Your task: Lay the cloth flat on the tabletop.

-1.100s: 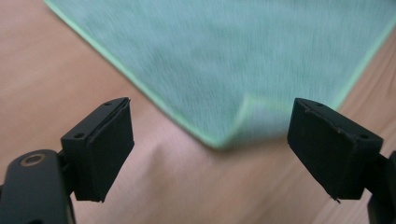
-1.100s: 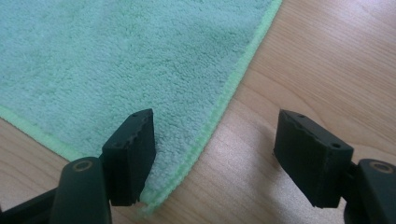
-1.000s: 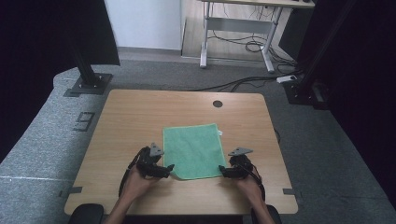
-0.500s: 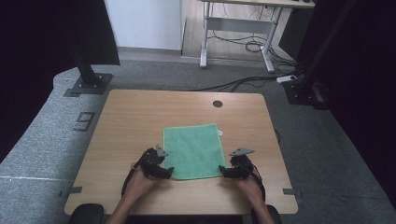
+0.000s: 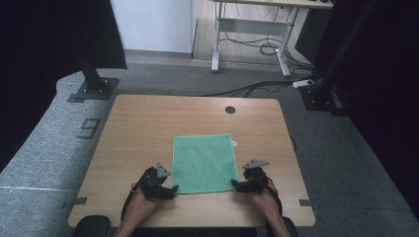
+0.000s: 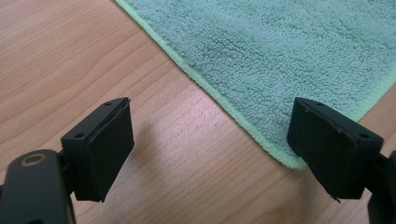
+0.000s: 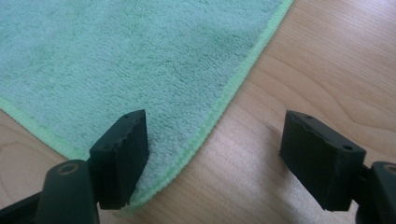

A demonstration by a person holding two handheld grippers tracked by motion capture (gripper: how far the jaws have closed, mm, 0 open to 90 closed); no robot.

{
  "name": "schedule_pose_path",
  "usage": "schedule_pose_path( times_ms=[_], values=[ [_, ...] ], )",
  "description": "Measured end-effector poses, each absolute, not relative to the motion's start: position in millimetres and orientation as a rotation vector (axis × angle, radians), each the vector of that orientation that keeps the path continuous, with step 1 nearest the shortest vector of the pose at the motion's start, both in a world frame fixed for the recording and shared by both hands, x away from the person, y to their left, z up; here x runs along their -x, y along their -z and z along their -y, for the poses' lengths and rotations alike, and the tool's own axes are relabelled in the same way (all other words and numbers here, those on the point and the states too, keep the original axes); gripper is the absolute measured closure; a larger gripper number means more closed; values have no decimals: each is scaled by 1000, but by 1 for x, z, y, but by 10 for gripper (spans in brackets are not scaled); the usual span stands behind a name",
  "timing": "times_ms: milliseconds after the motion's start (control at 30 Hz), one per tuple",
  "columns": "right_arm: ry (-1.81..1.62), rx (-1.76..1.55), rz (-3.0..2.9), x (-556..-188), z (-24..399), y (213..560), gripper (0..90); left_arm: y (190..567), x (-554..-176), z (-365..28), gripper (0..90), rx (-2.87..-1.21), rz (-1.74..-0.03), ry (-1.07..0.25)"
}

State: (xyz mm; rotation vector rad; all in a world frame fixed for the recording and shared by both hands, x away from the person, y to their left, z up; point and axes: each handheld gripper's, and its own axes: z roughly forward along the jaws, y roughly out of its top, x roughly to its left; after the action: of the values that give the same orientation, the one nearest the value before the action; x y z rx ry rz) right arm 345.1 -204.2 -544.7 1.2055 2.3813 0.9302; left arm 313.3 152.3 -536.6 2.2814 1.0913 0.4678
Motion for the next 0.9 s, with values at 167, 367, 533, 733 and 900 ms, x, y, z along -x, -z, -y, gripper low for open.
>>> schedule_pose_path(
  times_ms=[167, 367, 533, 733, 900],
  values=[
    [-919, -1178, -2389, -340, 206, 544, 225, 539, -307, -156, 145, -2255, -1095, -473],
    [-937, -1185, -2381, -334, 212, 546, 208, 541, -308, -159, 131, -2246, -1094, -483],
    [-934, -1203, -2372, -336, 210, 547, 164, 542, -320, -165, 121, -2222, -1123, -475],
    [-934, -1214, -2361, -345, 202, 548, 141, 541, -336, -173, 119, -2218, -1152, -494],
    [-933, -1225, -2352, -357, 195, 548, 141, 543, -350, -179, 100, -2192, -1179, -497]
  ],
)
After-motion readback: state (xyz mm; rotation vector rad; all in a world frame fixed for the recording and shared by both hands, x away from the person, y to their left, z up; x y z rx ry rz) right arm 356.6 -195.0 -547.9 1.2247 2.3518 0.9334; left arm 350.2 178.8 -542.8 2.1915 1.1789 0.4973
